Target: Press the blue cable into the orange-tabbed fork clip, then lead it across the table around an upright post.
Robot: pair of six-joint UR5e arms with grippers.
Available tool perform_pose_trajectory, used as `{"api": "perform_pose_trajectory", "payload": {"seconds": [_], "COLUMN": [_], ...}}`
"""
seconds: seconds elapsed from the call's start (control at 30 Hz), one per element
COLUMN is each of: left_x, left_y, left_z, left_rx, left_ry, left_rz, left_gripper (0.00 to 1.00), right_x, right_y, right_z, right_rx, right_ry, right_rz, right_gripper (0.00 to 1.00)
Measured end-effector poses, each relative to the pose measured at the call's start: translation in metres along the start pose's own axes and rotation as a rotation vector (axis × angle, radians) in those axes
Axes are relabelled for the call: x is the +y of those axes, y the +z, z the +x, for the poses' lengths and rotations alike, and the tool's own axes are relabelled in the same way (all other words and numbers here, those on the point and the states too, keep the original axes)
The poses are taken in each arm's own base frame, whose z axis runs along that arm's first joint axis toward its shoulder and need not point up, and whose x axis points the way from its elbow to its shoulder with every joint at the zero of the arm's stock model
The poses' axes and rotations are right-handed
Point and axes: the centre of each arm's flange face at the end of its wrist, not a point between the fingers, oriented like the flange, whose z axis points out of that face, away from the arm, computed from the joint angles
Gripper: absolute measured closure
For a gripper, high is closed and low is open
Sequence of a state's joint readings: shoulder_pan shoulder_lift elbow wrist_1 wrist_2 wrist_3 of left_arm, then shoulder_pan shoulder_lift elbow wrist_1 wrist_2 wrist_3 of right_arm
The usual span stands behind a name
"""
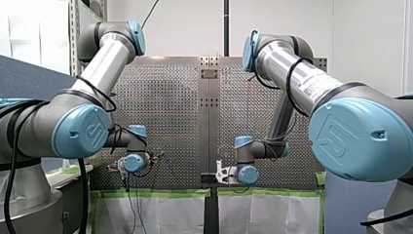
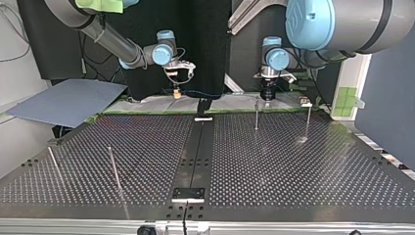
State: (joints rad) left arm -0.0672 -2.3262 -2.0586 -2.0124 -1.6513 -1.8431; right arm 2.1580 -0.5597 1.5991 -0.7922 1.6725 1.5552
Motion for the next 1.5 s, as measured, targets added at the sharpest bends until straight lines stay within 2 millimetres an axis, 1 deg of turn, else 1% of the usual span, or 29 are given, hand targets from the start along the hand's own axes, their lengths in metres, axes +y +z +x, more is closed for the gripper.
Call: {"api": "perform_pose_trajectory", "payload": {"seconds": [0.13, 0.33, 0.43, 0.57, 0.63, 0.97, 1.13, 1.4, 1.47, 1.5], "left_x": [0.002, 0.004, 0.005, 0.010, 0.011, 0.018, 0.022, 0.031, 0.031, 0.031], "left_y": [0.004, 0.014, 0.017, 0.021, 0.024, 0.040, 0.042, 0.040, 0.038, 0.037], "left_z": [-0.002, -0.006, -0.002, 0.010, 0.011, 0.003, 0.001, 0.002, 0.003, 0.004], "left_rx": [-0.001, 0.008, 0.023, 0.053, 0.054, 0.037, 0.038, 0.059, 0.073, 0.080], "left_ry": [-0.012, -0.032, -0.034, -0.023, -0.023, -0.042, -0.043, -0.068, -0.056, -0.048], "left_rz": [0.000, 0.002, 0.003, -0.002, -0.004, -0.008, -0.016, -0.063, -0.066, -0.070], "left_gripper": [1.00, 1.00, 1.00, 1.00, 1.00, 1.00, 1.00, 1.00, 0.87, 0.87], "right_x": [0.003, 0.005, 0.006, 0.009, 0.011, 0.030, 0.041, 0.044, 0.044, 0.044], "right_y": [0.003, 0.010, 0.015, 0.020, 0.023, 0.030, 0.039, 0.042, 0.042, 0.042], "right_z": [-0.003, 0.003, 0.007, 0.012, 0.014, 0.018, 0.026, 0.028, 0.028, 0.028], "right_rx": [-0.008, -0.013, -0.017, -0.021, -0.026, -0.027, -0.017, -0.021, -0.022, -0.024], "right_ry": [0.001, 0.002, 0.002, 0.003, 0.003, 0.014, 0.023, 0.020, 0.020, 0.020], "right_rz": [-0.002, -0.005, -0.007, -0.013, -0.016, -0.046, -0.061, -0.064, -0.064, -0.064], "right_gripper": [1.00, 1.00, 1.00, 1.00, 1.00, 1.00, 1.00, 1.00, 1.00, 1.00]}}
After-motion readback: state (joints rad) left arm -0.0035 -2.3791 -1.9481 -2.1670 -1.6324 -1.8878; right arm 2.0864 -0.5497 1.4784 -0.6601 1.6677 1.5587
